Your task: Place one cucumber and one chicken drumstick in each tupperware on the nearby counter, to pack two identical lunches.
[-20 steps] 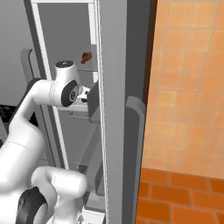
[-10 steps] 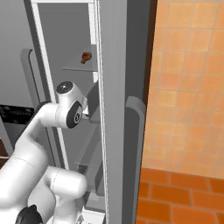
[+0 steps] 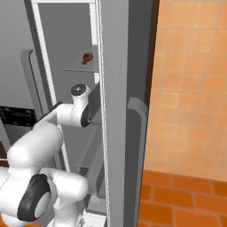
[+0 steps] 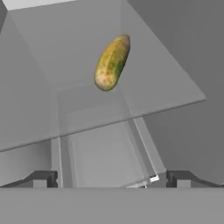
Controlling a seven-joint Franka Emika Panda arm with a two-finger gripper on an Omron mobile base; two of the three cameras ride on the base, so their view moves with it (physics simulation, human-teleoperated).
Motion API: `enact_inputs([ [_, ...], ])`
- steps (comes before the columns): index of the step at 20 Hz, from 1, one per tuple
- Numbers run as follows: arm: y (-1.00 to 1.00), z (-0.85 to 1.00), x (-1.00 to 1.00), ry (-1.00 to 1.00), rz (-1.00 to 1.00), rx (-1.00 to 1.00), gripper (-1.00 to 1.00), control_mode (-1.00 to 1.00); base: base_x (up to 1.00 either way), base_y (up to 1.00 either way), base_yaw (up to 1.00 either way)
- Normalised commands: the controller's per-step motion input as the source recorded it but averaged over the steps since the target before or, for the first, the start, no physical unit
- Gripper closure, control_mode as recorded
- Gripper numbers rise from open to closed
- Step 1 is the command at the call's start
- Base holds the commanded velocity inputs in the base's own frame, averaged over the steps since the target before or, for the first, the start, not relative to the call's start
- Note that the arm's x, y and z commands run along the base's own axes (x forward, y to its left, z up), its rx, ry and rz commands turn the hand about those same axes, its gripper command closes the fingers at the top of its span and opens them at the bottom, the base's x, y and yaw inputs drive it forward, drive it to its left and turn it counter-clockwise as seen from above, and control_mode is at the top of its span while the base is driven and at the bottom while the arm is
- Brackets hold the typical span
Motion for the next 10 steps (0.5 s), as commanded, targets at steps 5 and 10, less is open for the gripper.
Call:
enact_inputs([
  [5,-0.17,-0.03,0.69,0.06,0.0,0.0,-1.0,-1.0,0.0,0.0,0.0],
  [10,-0.16,-0.08,0.63,0.04,0.0,0.0,-1.0,-1.0,0.0,0.0,0.0],
])
